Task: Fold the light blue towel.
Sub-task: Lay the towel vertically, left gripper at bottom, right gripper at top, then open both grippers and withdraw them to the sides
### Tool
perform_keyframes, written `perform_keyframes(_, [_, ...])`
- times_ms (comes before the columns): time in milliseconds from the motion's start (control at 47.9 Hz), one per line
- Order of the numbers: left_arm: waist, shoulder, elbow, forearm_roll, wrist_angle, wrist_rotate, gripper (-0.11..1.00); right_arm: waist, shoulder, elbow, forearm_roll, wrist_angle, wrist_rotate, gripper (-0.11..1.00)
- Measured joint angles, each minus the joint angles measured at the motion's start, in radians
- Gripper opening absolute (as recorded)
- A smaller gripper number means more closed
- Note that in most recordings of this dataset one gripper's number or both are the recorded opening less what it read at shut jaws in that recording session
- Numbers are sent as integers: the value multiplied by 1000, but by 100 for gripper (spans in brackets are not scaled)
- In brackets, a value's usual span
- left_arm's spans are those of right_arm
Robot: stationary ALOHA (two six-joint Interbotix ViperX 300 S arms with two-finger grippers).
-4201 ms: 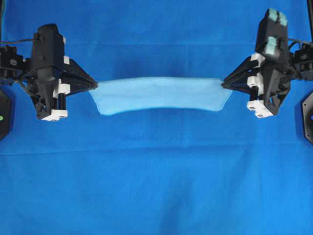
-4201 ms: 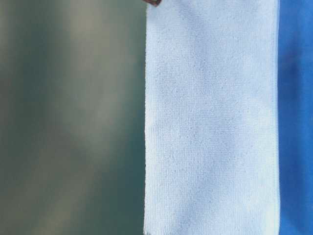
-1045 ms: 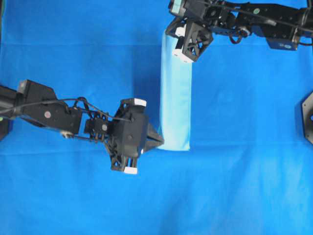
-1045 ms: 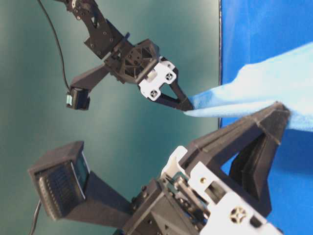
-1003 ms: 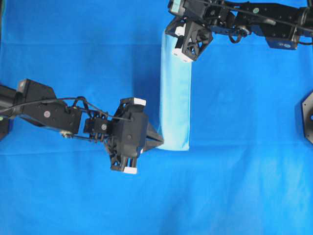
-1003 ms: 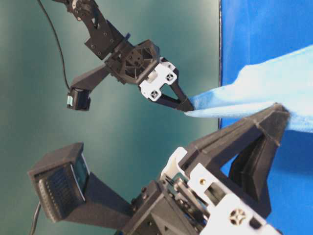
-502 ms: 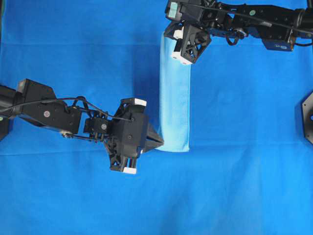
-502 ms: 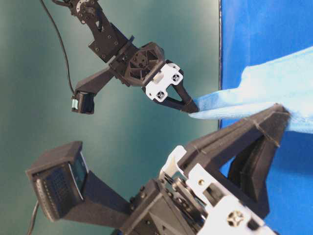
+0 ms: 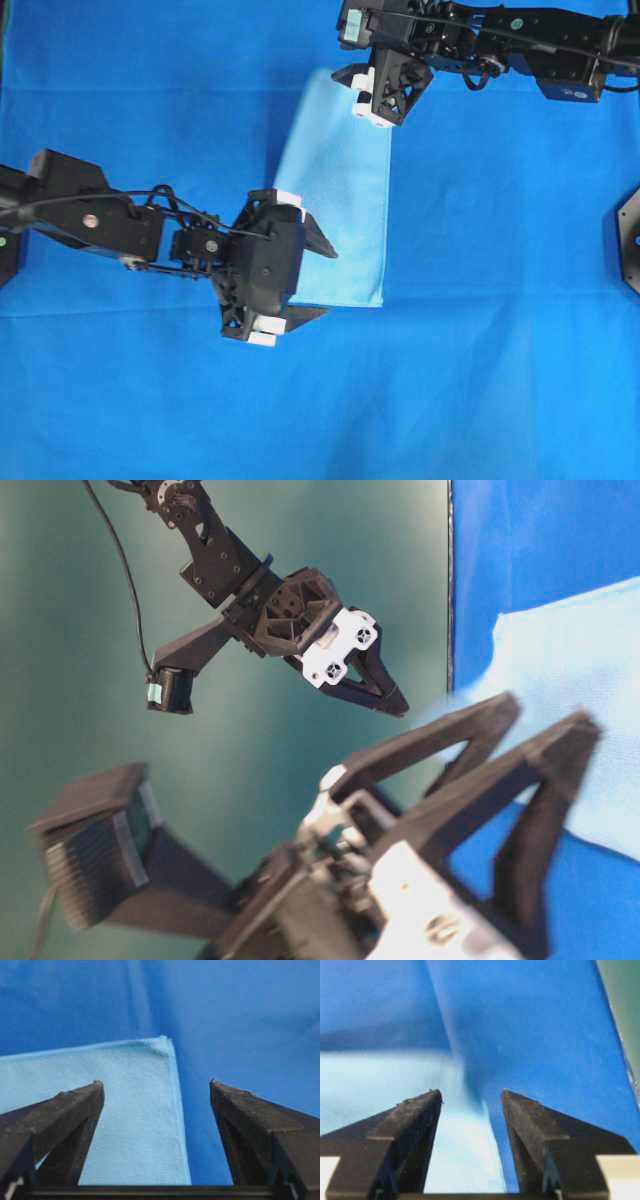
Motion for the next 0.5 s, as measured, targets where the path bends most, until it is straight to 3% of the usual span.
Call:
perform_keyframes(251, [57, -124, 71, 2, 25, 9, 79, 11, -29, 31, 0, 0, -5, 57])
perform_keyframes(502, [184, -241, 210, 0, -60, 2, 79, 23, -150, 158, 3, -34, 3, 57])
